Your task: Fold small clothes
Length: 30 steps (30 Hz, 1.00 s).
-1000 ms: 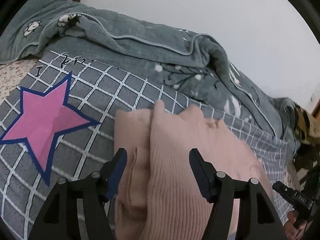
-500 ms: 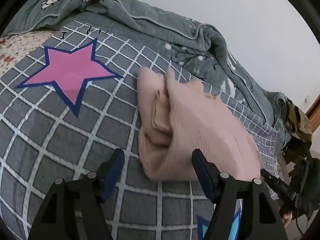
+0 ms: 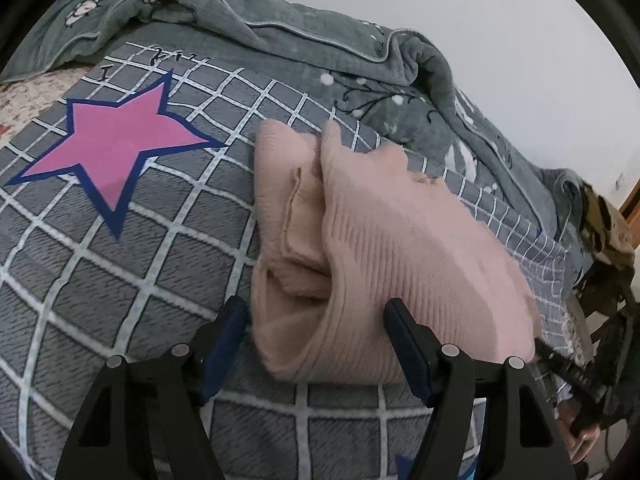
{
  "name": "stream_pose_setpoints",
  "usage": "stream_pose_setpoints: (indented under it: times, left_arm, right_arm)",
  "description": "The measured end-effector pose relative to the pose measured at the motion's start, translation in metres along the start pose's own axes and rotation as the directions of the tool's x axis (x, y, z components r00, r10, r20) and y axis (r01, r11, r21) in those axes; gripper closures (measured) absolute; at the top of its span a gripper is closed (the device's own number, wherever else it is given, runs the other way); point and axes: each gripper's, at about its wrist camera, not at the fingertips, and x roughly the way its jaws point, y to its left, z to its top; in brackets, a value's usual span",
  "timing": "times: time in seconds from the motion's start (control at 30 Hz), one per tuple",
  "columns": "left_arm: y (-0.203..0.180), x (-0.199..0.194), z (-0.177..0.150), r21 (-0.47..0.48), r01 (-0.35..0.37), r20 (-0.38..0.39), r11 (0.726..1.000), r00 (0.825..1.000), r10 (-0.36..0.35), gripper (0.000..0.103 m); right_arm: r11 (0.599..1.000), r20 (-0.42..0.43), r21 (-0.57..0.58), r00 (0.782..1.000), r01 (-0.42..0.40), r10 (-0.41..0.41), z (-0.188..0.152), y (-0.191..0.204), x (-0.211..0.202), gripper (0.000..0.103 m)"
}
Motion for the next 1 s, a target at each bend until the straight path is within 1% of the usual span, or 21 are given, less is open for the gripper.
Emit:
stream_pose_setpoints:
  times: [0.07, 0.17, 0.27, 0.37, 0.5, 0.57, 0.67, 0.8, 0.93, 1.0]
  left_arm:
    - [0.002, 0.003, 0.005, -0.026, 0.034, 0.005, 0.999, 0.999, -0.034, 0.034]
    - [0.007, 0.007, 0.007, -0.06, 0.063, 0.001, 0.996, 0.998, -0.063, 0.034]
    - [0.008, 0.002, 0.003, -0.067, 0.09, -0.012, 0.994, 0.996, -0.091, 0.035]
    - [0.004, -0.007, -0.007, -0.048, 0.105, -0.023, 0.993, 0.994, -0.106, 0.035]
    - [-0.007, -0.012, -0.019, -0.006, 0.1, -0.019, 0.995, 0.995, -0.1, 0.035]
    - [-0.009, -0.012, -0.019, -0.006, 0.097, -0.012, 0.995, 0.995, -0.097, 0.035]
    - [-0.005, -0.01, -0.015, -0.05, 0.115, -0.002, 0.992, 0.993, -0.116, 0.035]
    - [-0.001, -0.006, -0.008, -0.107, 0.118, 0.01, 0.987, 0.993, -0.118, 0.041]
    - [0.007, -0.003, -0.003, -0.167, 0.103, 0.026, 0.981, 0.995, -0.1, 0.05]
    - [0.01, -0.002, -0.002, -0.192, 0.1, 0.032, 0.976, 0.995, -0.096, 0.051]
  right_arm:
    - [1.0, 0.007, -0.017, 1.0, 0.011, -0.011, -0.001, 0.003, 0.001, 0.057]
    - [0.999, 0.011, -0.03, 1.0, 0.021, -0.02, -0.002, 0.005, 0.002, 0.056]
    - [0.999, 0.012, -0.028, 1.0, 0.018, -0.017, -0.002, 0.004, 0.002, 0.056]
    - [1.0, 0.009, -0.018, 1.0, 0.006, -0.006, -0.001, 0.003, 0.001, 0.056]
    - [1.0, 0.001, -0.011, 1.0, -0.002, 0.002, 0.0, 0.002, -0.002, 0.056]
    - [1.0, 0.0, -0.021, 1.0, 0.001, -0.002, 0.001, 0.004, -0.006, 0.056]
    - [0.999, -0.011, -0.039, 1.0, 0.003, -0.004, -0.001, 0.005, -0.008, 0.056]
    - [0.998, -0.035, -0.056, 0.999, -0.019, 0.017, -0.005, 0.006, -0.007, 0.056]
    - [0.997, -0.033, -0.069, 0.999, -0.014, 0.012, -0.008, 0.007, -0.006, 0.056]
    - [0.998, -0.031, -0.068, 1.0, -0.009, 0.007, -0.008, 0.007, -0.004, 0.056]
